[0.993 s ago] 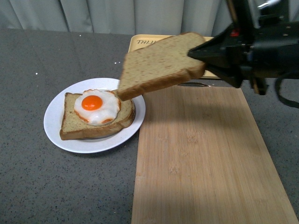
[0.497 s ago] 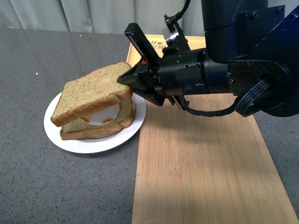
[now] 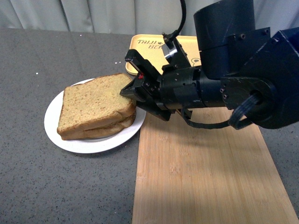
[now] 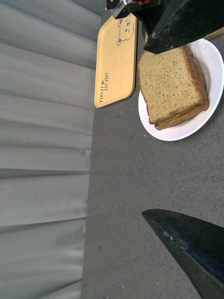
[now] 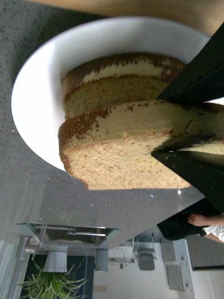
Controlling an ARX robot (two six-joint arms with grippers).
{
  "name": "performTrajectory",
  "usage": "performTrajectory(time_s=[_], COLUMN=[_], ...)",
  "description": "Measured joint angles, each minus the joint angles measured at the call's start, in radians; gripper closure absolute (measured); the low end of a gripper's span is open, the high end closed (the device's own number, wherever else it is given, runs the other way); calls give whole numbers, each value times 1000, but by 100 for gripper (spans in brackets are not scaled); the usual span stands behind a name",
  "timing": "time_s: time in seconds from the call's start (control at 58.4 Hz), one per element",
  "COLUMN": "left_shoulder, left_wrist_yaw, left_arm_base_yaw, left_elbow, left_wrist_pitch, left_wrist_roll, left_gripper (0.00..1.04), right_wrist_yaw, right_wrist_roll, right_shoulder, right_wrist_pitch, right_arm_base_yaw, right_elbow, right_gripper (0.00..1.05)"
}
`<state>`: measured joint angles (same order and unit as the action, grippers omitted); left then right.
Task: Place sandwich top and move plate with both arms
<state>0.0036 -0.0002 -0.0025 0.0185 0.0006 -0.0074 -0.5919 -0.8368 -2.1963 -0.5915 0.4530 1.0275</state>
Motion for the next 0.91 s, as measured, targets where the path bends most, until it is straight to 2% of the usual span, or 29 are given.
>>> performTrajectory(time_s=[0.154,0.205,0.223,0.24,0.274,0.291,0.325,0.411,0.497,0.565,0.599,0.616,0.908], left_shoulder=[0,0,0,0,0,0,0,1,-1,-1,-1,-1,0], left_wrist_yaw=[0,0,0,0,-1,0,3,0,-1,0,0,2,0], left_arm_base_yaw=[0,0,0,0,0,0,0,0,0,0,0,0,0], left_elbow=[0,0,0,0,0,0,0,0,0,0,0,0,0], left_wrist_pitch=[0,0,0,0,0,0,0,0,0,0,0,0,0], left_wrist_roll=[0,0,0,0,0,0,0,0,0,0,0,0,0], left_gripper=[7,7,7,7,7,7,7,7,7,7,7,7,7], right_wrist_yaw=[161,187,229,264,471,527,703,906,916,904,879,871,761], right_wrist_roll=[133,163,180,207,314,344,464,659,746,780,795,803,833], right_shoulder=[118,151,155,154,147,145,142,175,269,338,379,387,683], right_wrist_pitch=[57,65,44,13,-187,-238,-423,-686,-792,-806,-806,-806,-723], right_arm_base_yaw=[-43,-57,-58,-57,-53,-52,-54,-77,-120,-144,-166,-170,-273], right_elbow=[-86,-98,-103,-110,-160,-175,-245,-396,-506,-558,-599,-610,-848], right_gripper=[47,39,37,38,44,45,53,67,80,92,103,104,104])
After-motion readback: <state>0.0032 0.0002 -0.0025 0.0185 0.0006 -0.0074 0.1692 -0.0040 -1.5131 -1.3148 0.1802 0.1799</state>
